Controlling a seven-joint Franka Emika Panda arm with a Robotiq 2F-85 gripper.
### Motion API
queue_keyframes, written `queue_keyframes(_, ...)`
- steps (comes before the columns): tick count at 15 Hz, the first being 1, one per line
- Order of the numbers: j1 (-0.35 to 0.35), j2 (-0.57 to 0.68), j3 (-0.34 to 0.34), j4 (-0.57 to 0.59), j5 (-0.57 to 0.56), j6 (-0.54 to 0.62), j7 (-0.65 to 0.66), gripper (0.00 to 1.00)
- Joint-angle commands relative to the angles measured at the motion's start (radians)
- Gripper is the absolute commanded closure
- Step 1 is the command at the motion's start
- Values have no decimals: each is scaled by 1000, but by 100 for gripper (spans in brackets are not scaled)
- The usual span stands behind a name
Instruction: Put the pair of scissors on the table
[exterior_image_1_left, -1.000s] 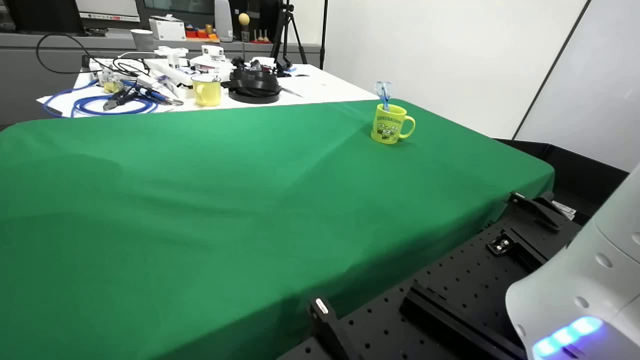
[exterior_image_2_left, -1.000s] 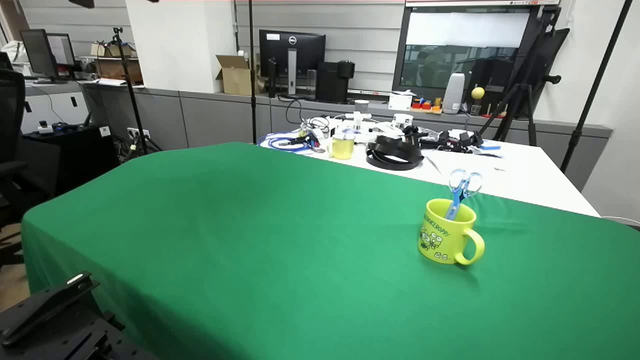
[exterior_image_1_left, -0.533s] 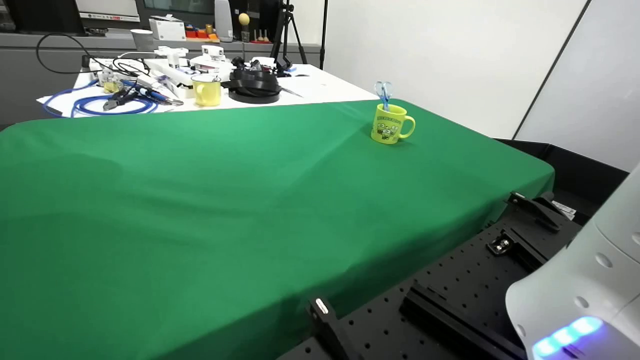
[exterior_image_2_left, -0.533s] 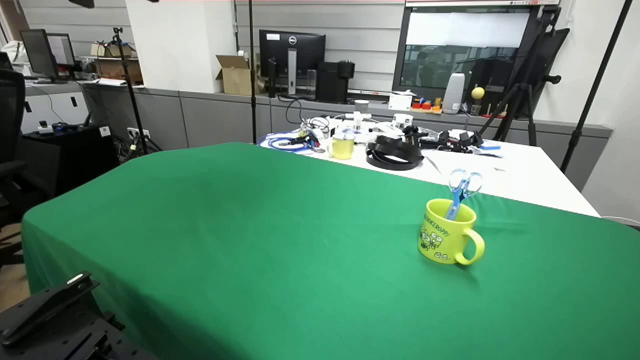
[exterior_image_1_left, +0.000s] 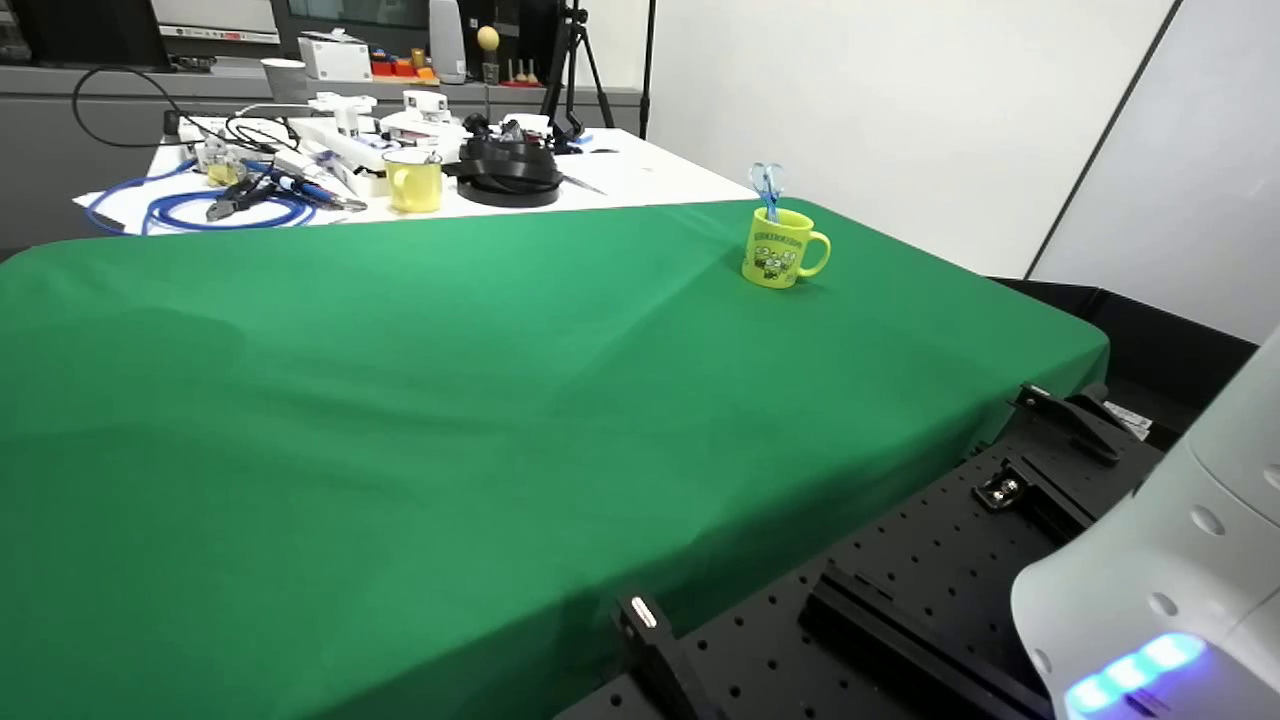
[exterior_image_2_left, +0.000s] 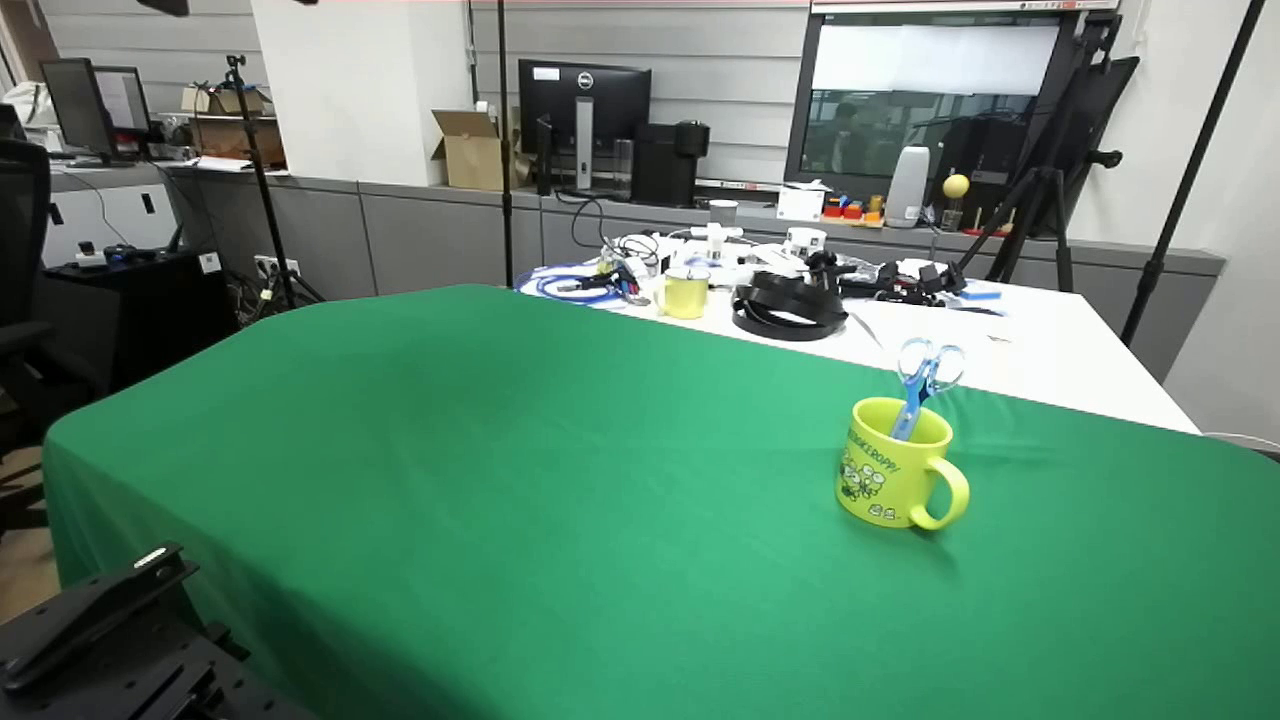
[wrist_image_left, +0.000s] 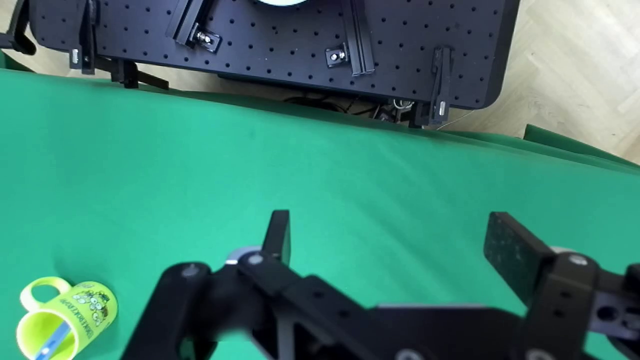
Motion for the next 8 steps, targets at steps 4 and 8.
queue_keyframes(4, -57, 115, -66, 80, -70, 36, -64, 0)
queue_keyframes(8, -118, 275, -137, 201, -136, 80, -118, 0)
